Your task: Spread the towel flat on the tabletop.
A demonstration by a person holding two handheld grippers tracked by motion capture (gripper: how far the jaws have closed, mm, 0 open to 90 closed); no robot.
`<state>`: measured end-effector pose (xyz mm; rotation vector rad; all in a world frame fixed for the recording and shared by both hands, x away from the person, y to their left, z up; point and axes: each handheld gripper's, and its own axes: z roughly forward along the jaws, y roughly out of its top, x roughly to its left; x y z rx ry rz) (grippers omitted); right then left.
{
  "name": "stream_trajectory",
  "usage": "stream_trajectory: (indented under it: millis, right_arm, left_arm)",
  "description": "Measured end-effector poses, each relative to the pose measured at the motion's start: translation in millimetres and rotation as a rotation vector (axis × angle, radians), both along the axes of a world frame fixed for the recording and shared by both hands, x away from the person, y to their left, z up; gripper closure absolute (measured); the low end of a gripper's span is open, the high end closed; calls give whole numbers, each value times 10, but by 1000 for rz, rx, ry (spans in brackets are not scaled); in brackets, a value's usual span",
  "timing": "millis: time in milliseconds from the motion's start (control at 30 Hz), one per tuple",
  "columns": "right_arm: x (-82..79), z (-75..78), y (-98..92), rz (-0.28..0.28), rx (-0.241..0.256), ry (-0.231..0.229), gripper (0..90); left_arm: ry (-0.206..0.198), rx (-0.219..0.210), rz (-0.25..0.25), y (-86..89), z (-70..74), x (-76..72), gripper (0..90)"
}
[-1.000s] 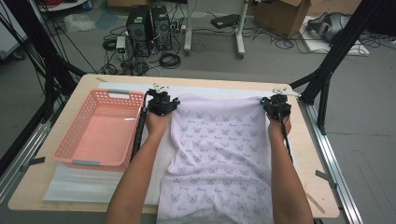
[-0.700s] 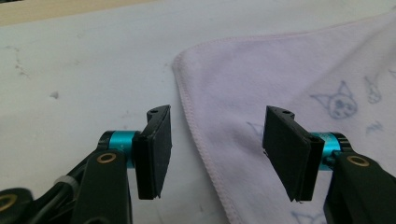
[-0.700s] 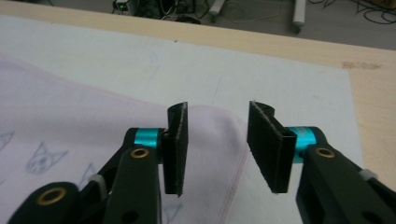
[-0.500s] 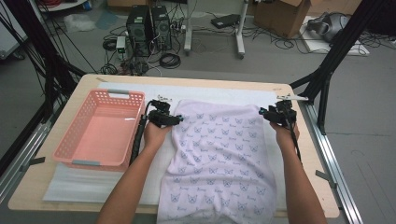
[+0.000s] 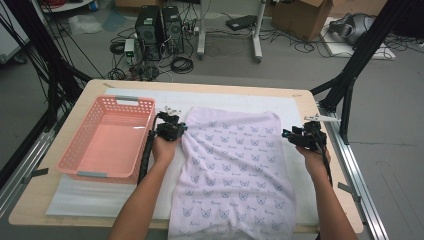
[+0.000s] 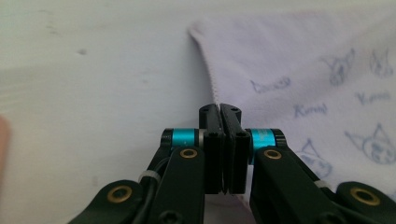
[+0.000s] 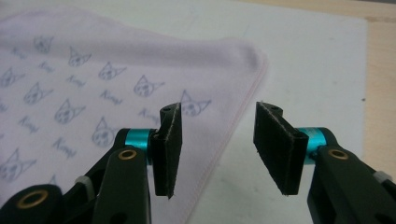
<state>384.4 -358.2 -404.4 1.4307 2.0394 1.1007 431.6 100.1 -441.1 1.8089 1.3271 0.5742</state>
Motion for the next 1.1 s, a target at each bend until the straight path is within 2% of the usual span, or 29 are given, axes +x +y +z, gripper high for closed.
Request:
stream_trajectory:
  millis: [100,133,200,267,367,400,433,467,500,533,567,600,633,700,733,800,900,933,967,1000,1033,1067,1100]
  right_arm:
    - [-86,-54,59,16,-13,14,513]
    - [-115,-83,72,16,-19,14,512]
    - [-179,-154,99,31,5,25,513]
    - [-235,-228,139,55,-7,46,514]
    - [-292,-339,196,82,-50,78,525]
    - [-297,-377,213,79,-81,93,550]
    - [-303,-402,224,75,-98,84,597]
    - [-302,-398,220,76,-96,78,742]
    - [-289,-399,208,98,-76,82,866]
    - [-264,-401,206,119,-78,81,875]
    - [-237,-395,203,124,-103,67,881]
    - [-224,-386,203,99,-130,54,884]
    - [-199,-377,183,52,-159,20,886]
    - [-145,-367,109,-30,-144,-14,885]
    - [-125,-374,81,-54,-125,-14,884]
    - [-112,-400,75,-65,-101,3,855]
    - [-171,-374,113,-80,-124,-19,732]
    - [-195,-350,113,-81,-120,-27,715]
    - [-221,-323,111,-80,-122,-35,705]
    - [-256,-290,107,-79,-114,-39,692]
    - [-283,-267,108,-80,-103,-36,686]
    - [-322,-241,102,-79,-93,-44,679]
    - [-367,-221,99,-78,-77,-56,674]
  left_arm:
    - [9,11,-10,24,-7,-7,866]
    - [14,5,-8,23,-3,-13,816]
    - [38,-21,-17,27,19,-33,646]
    - [52,-11,-45,13,43,-91,532]
    - [30,-20,-62,17,51,-240,506]
    - [27,-25,-72,25,48,-283,498]
    - [39,-27,-85,29,41,-327,497]
    - [55,-15,-96,24,41,-346,495]
    - [52,-19,-109,15,32,-393,485]
    - [41,-35,-118,13,28,-439,492]
    - [38,-34,-125,13,29,-470,504]
    - [41,-40,-137,14,25,-506,503]
    - [48,-50,-148,14,13,-542,503]
    - [62,-56,-174,18,-15,-610,502]
    - [68,-66,-185,25,-31,-644,502]
    - [94,-67,-215,29,-48,-705,497]
    - [95,-99,-253,26,-66,-804,495]
    - [109,-84,-267,6,-69,-821,495]
    - [94,-63,-281,-21,-68,-852,483]
    - [93,-59,-288,-35,-70,-871,502]
    - [80,-43,-293,-56,-77,-895,534]
    - [57,-2,-293,-76,-80,-920,561]
    - [32,41,-288,-79,-83,-941,698]
